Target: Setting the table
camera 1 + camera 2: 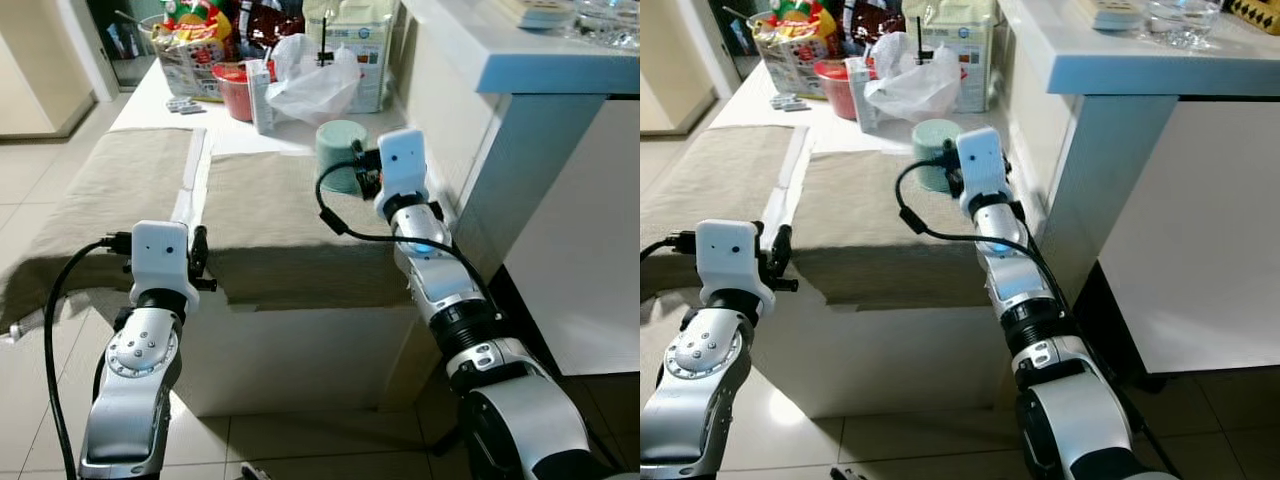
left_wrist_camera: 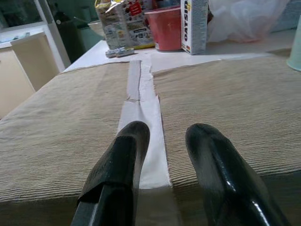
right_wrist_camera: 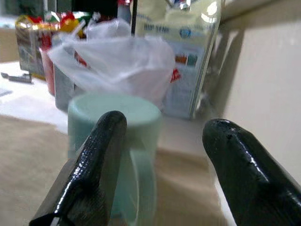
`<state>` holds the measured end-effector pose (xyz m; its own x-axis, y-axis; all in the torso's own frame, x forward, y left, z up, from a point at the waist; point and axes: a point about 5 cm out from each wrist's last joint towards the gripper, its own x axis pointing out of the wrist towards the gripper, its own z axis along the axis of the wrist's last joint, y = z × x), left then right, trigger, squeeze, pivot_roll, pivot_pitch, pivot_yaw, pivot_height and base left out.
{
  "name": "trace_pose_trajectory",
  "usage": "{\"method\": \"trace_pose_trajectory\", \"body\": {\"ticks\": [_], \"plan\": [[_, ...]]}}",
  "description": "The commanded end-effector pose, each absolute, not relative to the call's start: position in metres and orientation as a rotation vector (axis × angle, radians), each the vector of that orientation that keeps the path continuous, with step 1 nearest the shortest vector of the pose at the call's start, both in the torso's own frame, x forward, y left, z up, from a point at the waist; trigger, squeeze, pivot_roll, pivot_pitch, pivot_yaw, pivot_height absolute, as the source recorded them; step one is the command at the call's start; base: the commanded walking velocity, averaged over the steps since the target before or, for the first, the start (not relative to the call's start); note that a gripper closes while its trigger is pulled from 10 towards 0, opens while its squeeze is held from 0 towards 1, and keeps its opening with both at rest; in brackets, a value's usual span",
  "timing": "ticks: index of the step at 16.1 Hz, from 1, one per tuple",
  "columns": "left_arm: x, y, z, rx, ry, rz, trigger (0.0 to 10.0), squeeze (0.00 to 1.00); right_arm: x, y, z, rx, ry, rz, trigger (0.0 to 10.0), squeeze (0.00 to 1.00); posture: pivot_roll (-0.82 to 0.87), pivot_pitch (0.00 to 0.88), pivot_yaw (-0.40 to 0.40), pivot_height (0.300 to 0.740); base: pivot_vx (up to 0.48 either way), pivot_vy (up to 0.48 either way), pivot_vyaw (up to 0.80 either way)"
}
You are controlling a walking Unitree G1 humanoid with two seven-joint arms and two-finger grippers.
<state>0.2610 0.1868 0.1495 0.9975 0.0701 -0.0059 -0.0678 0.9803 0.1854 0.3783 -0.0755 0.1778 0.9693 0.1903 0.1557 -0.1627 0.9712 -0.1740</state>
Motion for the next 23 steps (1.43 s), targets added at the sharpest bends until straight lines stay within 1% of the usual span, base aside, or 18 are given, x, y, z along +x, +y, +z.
{"method": "trace_pose_trajectory", "body": {"ticks": [1,8,10,12,13,23], "plan": [[0.259,0.187,0.154,0.199,-0.009,0.061,10.0,0.0,0.378,-0.079,0.168,-0.13,-0.113,0.166,10.0,0.0,-0.01,0.0,0.046,0.74,0.0,0.0,0.0],[0.257,0.185,0.154,0.203,-0.008,0.055,10.0,0.0,0.381,-0.076,0.159,-0.09,-0.029,0.223,10.0,0.0,-0.01,0.01,0.046,0.74,0.0,0.0,0.0],[0.256,0.186,0.155,0.204,-0.008,0.06,10.0,0.0,0.382,-0.077,0.154,-0.037,0.021,0.218,10.0,0.0,0.0,0.016,0.046,0.74,0.0,0.0,0.0],[0.255,0.186,0.155,0.205,-0.008,0.062,10.0,0.0,0.381,-0.072,0.155,-0.048,0.007,0.237,10.0,0.0,0.0,0.018,0.046,0.74,0.0,0.0,0.0],[0.255,0.187,0.155,0.205,-0.008,0.063,10.0,0.0,0.379,-0.069,0.156,-0.046,-0.002,0.257,0.0,0.0,0.0,0.021,0.046,0.74,0.0,0.0,0.0],[0.253,0.186,0.155,0.204,-0.001,0.061,10.0,0.0,0.375,-0.065,0.148,-0.04,0.027,0.284,0.0,0.0,0.0,0.045,0.054,0.74,0.0,0.0,0.0]]}}
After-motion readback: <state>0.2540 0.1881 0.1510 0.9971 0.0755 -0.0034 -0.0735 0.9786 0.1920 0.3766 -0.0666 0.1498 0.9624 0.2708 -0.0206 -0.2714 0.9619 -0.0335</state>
